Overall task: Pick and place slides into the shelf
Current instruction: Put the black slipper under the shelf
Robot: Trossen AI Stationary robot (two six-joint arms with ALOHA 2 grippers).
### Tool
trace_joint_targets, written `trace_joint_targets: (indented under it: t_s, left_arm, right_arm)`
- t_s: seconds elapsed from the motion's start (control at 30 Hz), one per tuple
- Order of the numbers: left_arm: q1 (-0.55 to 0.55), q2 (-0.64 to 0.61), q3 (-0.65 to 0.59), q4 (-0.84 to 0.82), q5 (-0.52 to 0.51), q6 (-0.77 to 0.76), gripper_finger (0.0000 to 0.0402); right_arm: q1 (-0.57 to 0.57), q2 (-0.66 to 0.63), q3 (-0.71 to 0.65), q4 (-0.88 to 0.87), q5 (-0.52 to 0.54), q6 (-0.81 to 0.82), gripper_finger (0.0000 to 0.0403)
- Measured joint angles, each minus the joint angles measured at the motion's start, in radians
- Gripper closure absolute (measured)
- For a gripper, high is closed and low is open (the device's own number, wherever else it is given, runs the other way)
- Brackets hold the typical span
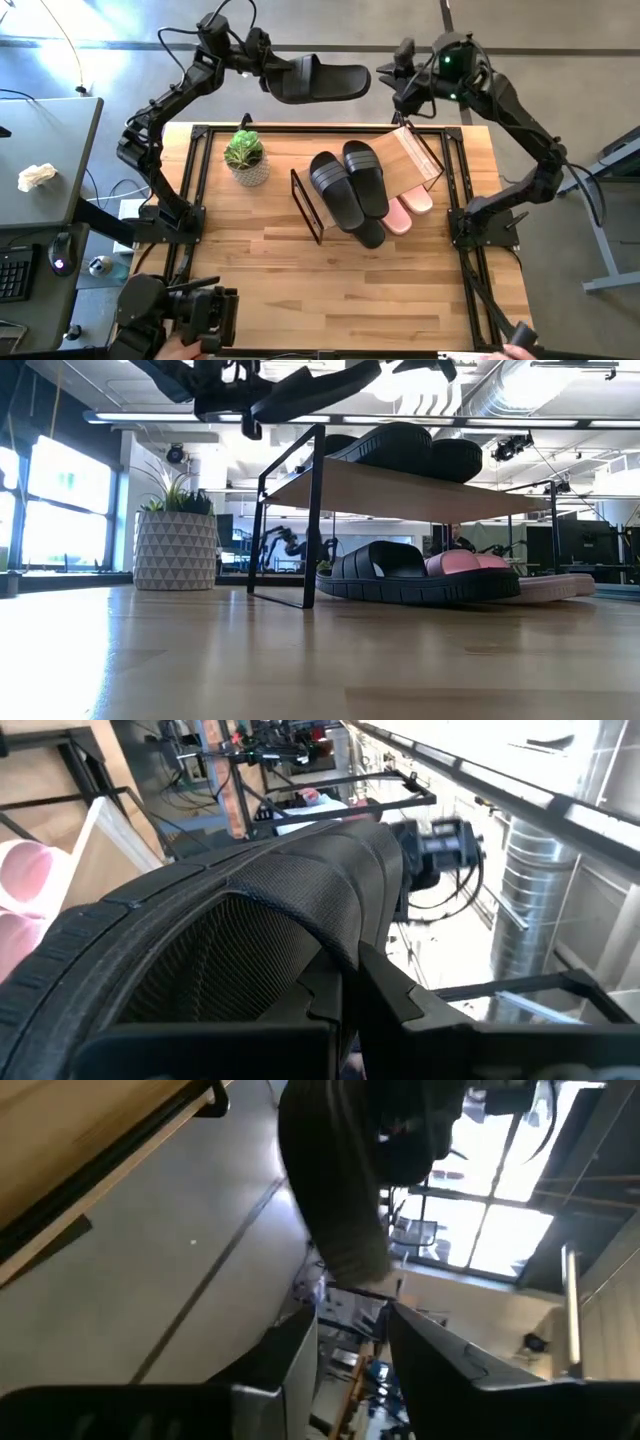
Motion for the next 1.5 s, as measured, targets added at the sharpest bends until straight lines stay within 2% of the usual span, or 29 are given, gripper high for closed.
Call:
trace_joint_targets:
  t_s: [0.3, 0.6, 0.93, 1.5]
  left_arm:
    - [0.0, 0.0, 0.0, -0.041, 0.006, 0.004, 0.0401]
    - [0.0, 0.001, 0.0, -0.041, 0.043, 0.006, 0.0401]
    - [-0.001, 0.001, 0.0, -0.042, 0.05, 0.002, 0.0401]
    - [-0.016, 0.001, 0.0, -0.043, 0.054, -0.001, 0.0401]
  right_arm:
    - [0.139, 0.0, 0.0, 0.007, 0.056, -0.031, 0.0241]
    - [0.2, 0.002, 0.0, -0.054, 0.232, -0.156, 0.0224]
    - [0.2, 0.009, 0.001, -0.031, 0.201, -0.175, 0.0224]
    - [0.198, 0.087, 0.0, 0.012, 0.22, -0.184, 0.0224]
